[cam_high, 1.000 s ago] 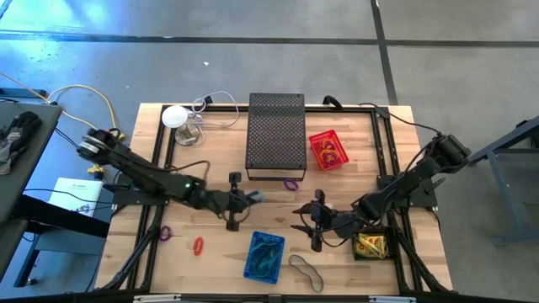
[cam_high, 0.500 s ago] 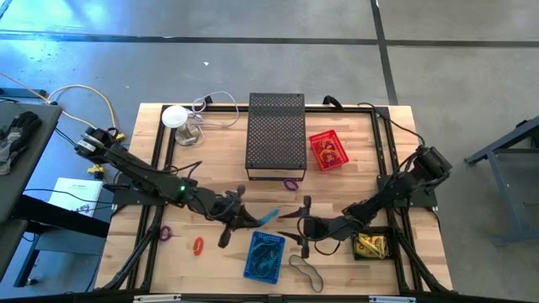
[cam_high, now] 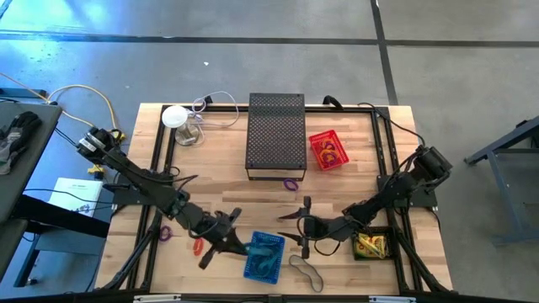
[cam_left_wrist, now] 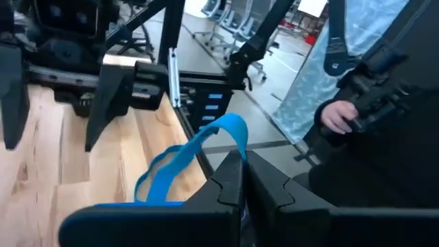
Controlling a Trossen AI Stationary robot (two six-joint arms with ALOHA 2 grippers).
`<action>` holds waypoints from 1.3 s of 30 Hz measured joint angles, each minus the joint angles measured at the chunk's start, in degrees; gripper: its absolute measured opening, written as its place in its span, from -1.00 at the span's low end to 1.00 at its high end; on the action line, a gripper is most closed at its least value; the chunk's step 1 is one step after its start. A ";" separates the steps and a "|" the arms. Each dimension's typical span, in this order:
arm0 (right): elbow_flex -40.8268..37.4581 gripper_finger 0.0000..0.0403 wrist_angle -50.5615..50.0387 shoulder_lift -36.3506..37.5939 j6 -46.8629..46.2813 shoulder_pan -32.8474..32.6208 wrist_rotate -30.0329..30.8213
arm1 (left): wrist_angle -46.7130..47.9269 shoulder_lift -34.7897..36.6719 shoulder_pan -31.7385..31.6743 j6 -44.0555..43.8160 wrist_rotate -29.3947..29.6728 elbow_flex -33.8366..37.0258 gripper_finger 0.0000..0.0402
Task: Pick & Place Office Desk Supplies
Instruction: Put the blue rubber band into the blue bin
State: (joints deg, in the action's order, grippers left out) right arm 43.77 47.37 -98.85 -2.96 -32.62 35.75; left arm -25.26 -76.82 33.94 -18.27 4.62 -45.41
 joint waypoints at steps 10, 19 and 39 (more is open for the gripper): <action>0.00 -0.02 -0.35 0.01 -3.31 -0.25 -0.05 | 4.66 -10.04 1.51 -2.73 1.67 -7.54 -0.99; 0.00 -0.02 -2.10 0.04 -4.51 -2.38 -0.79 | 11.69 -15.09 4.02 -6.28 6.71 -15.68 -0.99; -0.02 -0.02 -4.33 0.04 -10.40 -7.47 -1.49 | 18.99 -23.50 3.25 -29.06 16.76 -18.01 -0.99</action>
State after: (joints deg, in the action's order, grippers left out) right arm 43.75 43.05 -98.80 -13.35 -40.09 34.26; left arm -6.26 -100.32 37.18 -47.33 21.38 -63.42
